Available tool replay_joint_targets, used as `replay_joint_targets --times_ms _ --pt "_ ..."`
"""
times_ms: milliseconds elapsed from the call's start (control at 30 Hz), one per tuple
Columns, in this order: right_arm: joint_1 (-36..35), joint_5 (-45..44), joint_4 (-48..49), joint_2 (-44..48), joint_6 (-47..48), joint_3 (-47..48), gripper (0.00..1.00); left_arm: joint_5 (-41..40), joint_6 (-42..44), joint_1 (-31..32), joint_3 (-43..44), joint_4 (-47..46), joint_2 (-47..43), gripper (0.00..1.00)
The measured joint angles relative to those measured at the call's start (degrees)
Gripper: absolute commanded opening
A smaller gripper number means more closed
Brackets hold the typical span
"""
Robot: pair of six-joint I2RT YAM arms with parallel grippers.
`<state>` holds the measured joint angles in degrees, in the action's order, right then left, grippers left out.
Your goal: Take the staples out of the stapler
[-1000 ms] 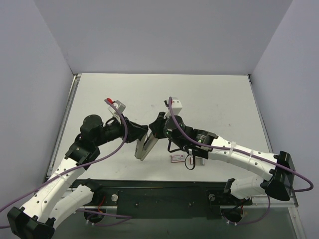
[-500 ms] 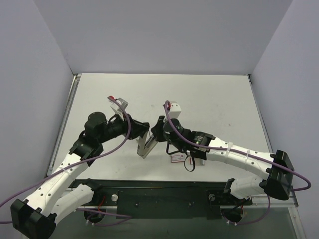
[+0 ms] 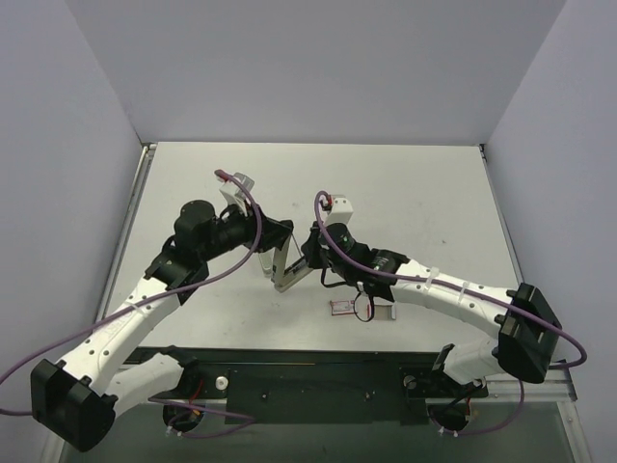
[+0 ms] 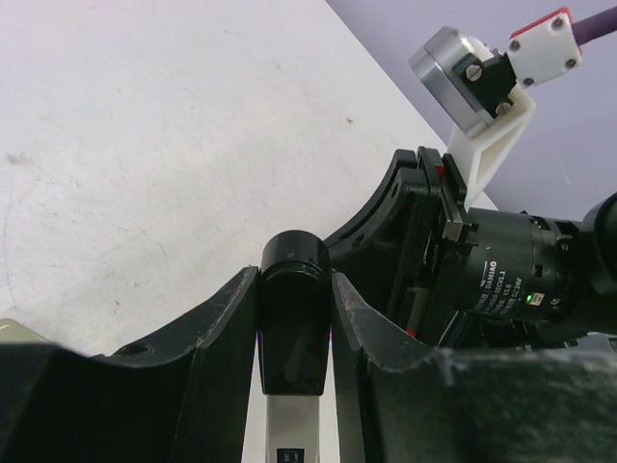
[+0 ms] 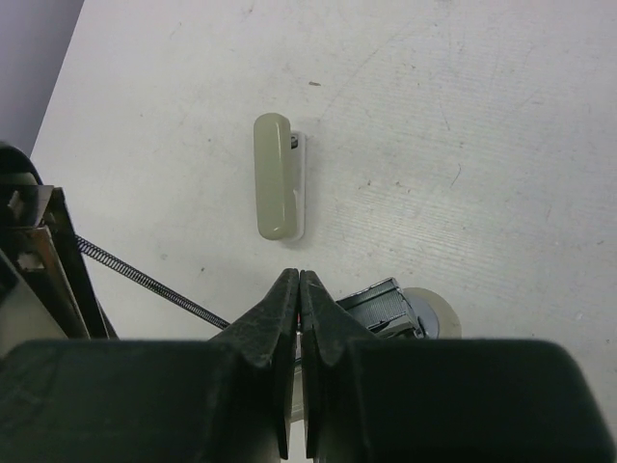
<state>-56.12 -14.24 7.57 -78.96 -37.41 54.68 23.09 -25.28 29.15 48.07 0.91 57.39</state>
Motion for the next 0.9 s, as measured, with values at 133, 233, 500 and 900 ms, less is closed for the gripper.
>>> replay_joint_targets --times_ms 133,233,500,900 --pt "1.0 1.2 2.2 -0.7 0.4 -0.6 0.00 -1.8 -0.1 0.0 1.0 -0.8 1.6 0.00" --pt "1.2 1.8 4.1 -0.7 0.4 -1.7 0.00 -2.8 -0.4 0.1 1.3 -0.8 2.3 0.00" --pt "2.1 3.6 7.2 -3.4 0.3 -3.0 0.00 -6.8 -1.7 0.2 2.1 -2.5 5.3 0.00" --pt "2.5 7.6 10.3 -6.8 -0.7 -5.2 0.00 -12.8 -3.0 0.6 2.4 -11.3 9.0 0.00"
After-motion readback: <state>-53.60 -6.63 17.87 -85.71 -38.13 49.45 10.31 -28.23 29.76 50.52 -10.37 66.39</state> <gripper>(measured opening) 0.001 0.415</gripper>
